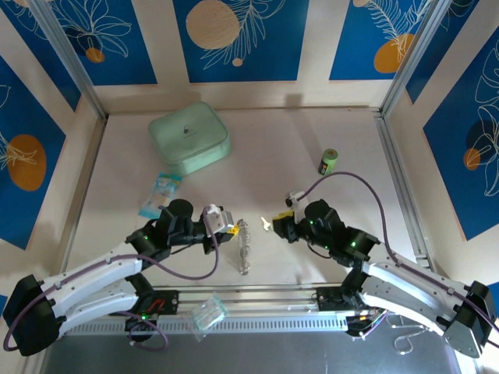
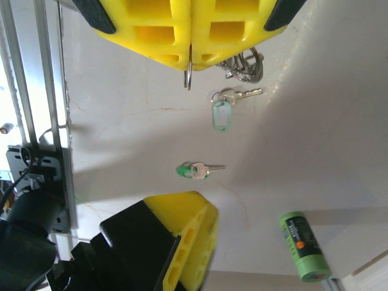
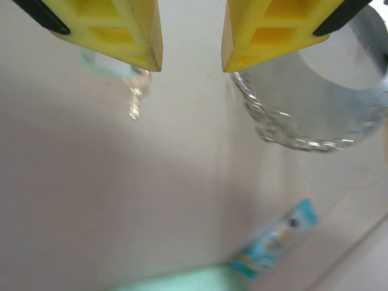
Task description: Put the keys on the keyring
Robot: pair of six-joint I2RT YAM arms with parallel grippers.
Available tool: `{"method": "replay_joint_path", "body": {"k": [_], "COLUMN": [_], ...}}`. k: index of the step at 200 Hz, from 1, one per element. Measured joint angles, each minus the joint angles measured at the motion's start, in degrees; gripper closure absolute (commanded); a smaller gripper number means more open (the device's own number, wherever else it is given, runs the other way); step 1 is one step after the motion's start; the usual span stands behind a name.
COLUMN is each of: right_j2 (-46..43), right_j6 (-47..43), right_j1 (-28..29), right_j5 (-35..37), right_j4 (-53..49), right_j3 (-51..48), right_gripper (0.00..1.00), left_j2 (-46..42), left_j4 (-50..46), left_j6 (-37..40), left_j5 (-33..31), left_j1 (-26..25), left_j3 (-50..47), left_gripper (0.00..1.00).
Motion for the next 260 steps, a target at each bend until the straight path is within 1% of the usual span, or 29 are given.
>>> {"method": "replay_joint_path", "body": {"k": [29,68,91,108,126,170,194,260], "right_j2": [5.2,16.55,23.41,28.28,31.82,37.77,40.5,44.85], "right_j6": [8.52,11.41,11.67,13.09,15.37,21.75,24.63,27.5], "right_j1": [-0.55,-1.66,-3.54,-4.92,-5.49,-5.49,-4.87,-3.63], "right_j5": [2.99,2.32,-0.07,-1.68,-2.78,-3.32,-2.45,-1.77], "right_j4": [-9.55,-15.26,-15.37,-15.15,-14.23,-13.75,-13.6,-11.65], "right_j3": [3.43,8.31,11.19,12.96,13.42,14.84,16.37,18.34], "right_gripper": [0.68,0.67,0.67,0.63,0.62,0.61,0.61,0.63], "left_j2": [-0.33,-3.26,-3.72,-3.65,-3.28,-3.02,-2.99,-2.25], "left_j4": [-0.04,-0.92,-0.94,-0.94,-0.94,-0.87,-0.83,-0.57], "left_j6": [-1.18,-1.09,-1.09,-1.09,-1.07,-1.05,-1.05,-1.07], "left_j5": [-2.25,-3.34,-4.04,-4.22,-4.22,-4.17,-4.17,-4.11], "left_j1": [0.0,0.0,0.0,0.0,0.0,0.0,0.0,0.0], "left_j3": [0.57,0.52,0.52,0.52,0.52,0.39,0.13,-0.09], "left_gripper": [1.0,1.0,1.0,1.0,1.0,1.0,1.0,1.0]}}
